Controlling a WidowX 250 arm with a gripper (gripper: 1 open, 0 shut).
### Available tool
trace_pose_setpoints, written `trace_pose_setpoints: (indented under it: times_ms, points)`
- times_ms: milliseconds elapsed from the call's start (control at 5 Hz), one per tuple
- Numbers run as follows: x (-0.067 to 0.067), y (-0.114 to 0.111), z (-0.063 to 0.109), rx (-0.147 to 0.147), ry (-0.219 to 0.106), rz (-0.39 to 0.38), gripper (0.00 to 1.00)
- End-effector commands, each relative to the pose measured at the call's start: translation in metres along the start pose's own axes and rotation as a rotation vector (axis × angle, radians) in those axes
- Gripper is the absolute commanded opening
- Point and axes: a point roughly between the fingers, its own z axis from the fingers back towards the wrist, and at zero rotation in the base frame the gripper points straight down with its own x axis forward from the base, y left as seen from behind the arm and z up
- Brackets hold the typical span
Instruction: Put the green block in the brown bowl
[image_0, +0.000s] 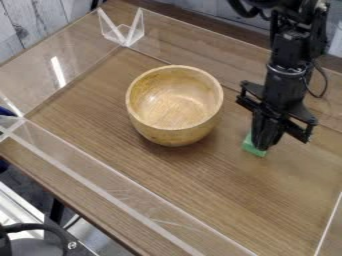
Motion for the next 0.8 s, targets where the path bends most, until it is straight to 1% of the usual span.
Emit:
trace_pose_setpoints:
  times_ms: [0, 400, 600]
  points:
    - [0.0040, 0.0021, -0.0036, -0.005, -0.018, -0.012, 0.00]
    - [0.0055, 0.0039, -0.0085, -0.016, -0.019, -0.016, 0.00]
    - [0.0040, 0.0063, -0.0049, -0.016, -0.029, -0.011, 0.00]
